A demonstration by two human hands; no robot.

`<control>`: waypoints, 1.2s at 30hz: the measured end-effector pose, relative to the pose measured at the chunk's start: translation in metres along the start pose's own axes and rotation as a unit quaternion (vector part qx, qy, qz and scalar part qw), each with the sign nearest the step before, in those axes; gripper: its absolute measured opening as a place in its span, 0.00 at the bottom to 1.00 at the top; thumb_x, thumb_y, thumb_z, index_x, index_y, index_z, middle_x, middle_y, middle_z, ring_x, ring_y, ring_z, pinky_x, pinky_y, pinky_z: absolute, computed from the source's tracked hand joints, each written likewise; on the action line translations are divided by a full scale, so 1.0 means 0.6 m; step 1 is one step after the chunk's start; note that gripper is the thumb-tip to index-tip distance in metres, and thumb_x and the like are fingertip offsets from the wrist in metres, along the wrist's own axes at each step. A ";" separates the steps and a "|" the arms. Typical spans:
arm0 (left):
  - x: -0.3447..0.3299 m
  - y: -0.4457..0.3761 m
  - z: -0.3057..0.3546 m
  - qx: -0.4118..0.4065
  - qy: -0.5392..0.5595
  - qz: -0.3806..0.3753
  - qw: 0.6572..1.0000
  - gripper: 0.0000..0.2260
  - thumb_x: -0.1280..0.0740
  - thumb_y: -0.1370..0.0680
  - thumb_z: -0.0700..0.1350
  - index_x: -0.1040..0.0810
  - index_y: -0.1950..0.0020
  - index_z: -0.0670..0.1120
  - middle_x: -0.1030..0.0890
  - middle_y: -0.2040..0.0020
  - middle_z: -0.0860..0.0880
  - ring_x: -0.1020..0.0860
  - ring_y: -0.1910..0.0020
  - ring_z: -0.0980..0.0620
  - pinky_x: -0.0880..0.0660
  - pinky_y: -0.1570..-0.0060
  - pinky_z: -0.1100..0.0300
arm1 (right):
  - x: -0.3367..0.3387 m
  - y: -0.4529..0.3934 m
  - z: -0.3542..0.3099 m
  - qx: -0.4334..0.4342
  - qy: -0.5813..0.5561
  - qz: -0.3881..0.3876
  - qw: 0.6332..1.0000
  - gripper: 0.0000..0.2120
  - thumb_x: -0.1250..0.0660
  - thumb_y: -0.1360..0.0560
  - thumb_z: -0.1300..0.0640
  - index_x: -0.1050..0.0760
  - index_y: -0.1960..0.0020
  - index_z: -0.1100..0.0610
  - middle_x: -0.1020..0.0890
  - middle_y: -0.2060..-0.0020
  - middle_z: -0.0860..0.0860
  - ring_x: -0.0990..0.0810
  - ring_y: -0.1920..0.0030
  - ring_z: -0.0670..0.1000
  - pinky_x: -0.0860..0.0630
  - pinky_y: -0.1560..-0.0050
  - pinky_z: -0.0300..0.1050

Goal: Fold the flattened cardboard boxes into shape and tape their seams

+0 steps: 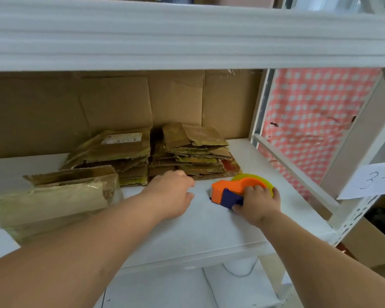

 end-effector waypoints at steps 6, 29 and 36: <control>-0.004 -0.007 -0.006 0.027 0.042 0.007 0.999 0.19 0.40 0.17 0.51 0.31 0.26 0.54 0.32 0.27 0.52 0.31 0.30 0.49 0.30 0.32 0.50 | 0.005 0.013 0.006 0.049 -0.053 0.017 0.997 0.14 0.38 0.22 0.41 0.31 0.43 0.48 0.23 0.45 0.48 0.26 0.39 0.53 0.47 0.26 0.59; 0.157 0.166 -0.113 0.079 0.443 0.069 0.890 0.08 0.39 0.17 0.45 0.21 0.44 0.47 0.16 0.48 0.47 0.19 0.53 0.53 0.24 0.40 0.50 | 0.184 0.189 -0.157 0.208 -0.465 -0.066 0.858 0.14 0.25 0.27 0.55 0.23 0.44 0.51 0.16 0.52 0.49 0.17 0.50 0.50 0.23 0.54 0.41; 0.182 0.218 -0.178 0.093 0.476 0.095 0.869 0.05 0.30 0.21 0.48 0.16 0.50 0.49 0.15 0.55 0.48 0.20 0.57 0.52 0.22 0.48 0.54 | 0.238 0.245 -0.226 0.252 -0.438 -0.050 0.862 0.13 0.25 0.27 0.54 0.22 0.44 0.51 0.16 0.54 0.47 0.18 0.53 0.43 0.26 0.59 0.32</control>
Point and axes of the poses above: each hand's wrist, its own y-axis away from the middle knuckle, its own x-axis out of the back of the hand, z = x × y, the point moved 7 cm from there along -y, towards the middle knuckle
